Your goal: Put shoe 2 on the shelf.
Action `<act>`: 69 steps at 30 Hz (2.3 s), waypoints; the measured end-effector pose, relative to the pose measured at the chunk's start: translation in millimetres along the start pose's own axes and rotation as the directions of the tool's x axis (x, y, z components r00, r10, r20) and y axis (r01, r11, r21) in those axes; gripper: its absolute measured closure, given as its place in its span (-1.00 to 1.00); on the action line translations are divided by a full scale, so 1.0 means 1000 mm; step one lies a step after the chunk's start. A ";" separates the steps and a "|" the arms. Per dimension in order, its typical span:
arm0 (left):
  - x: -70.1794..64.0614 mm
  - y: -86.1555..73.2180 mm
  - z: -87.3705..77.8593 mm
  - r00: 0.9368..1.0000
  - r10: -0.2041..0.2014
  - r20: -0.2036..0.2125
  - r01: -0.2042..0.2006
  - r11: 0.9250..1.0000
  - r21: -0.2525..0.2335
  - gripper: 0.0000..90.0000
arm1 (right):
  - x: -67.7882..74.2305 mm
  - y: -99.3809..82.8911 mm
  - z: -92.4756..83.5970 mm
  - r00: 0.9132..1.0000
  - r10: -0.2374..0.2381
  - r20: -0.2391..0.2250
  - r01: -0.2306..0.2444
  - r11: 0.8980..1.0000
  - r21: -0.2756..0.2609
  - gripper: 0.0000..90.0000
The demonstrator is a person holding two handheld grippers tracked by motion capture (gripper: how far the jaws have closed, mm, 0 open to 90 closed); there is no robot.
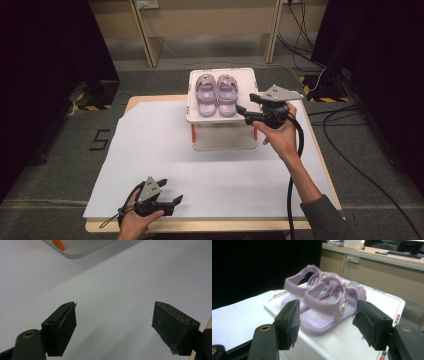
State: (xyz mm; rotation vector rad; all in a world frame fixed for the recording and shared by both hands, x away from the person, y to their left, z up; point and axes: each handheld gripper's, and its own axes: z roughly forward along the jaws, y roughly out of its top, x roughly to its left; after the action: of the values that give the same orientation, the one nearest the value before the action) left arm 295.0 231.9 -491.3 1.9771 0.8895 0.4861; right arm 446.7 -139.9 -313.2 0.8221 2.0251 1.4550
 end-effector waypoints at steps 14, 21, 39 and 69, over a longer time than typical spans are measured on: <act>0.001 -0.001 0.000 1.000 -0.002 -0.001 0.002 1.000 0.002 -0.58 | 0.014 -0.034 -0.020 1.000 -0.015 -0.015 0.015 1.000 -0.004 -0.20; 0.000 0.000 0.000 1.000 -0.003 0.000 0.003 1.000 0.002 -0.58 | 0.012 -0.051 -0.025 1.000 -0.023 -0.010 0.023 0.999 0.029 -0.22; 0.001 -0.002 -0.003 1.000 -0.010 -0.004 0.010 1.000 -0.008 -0.58 | 0.030 -0.091 -0.034 0.998 0.028 -0.057 -0.027 0.999 0.020 -0.31; 0.000 0.000 -0.002 1.000 0.000 -0.010 0.000 1.000 -0.001 -0.58 | 0.051 -0.166 -0.058 0.995 0.052 -0.087 -0.040 0.990 0.137 -0.38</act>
State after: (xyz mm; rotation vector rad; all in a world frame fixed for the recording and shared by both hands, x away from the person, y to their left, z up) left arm 294.0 233.1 -490.2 1.9750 0.8953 0.4964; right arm 341.1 -180.5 -456.8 0.8775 2.2056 1.4157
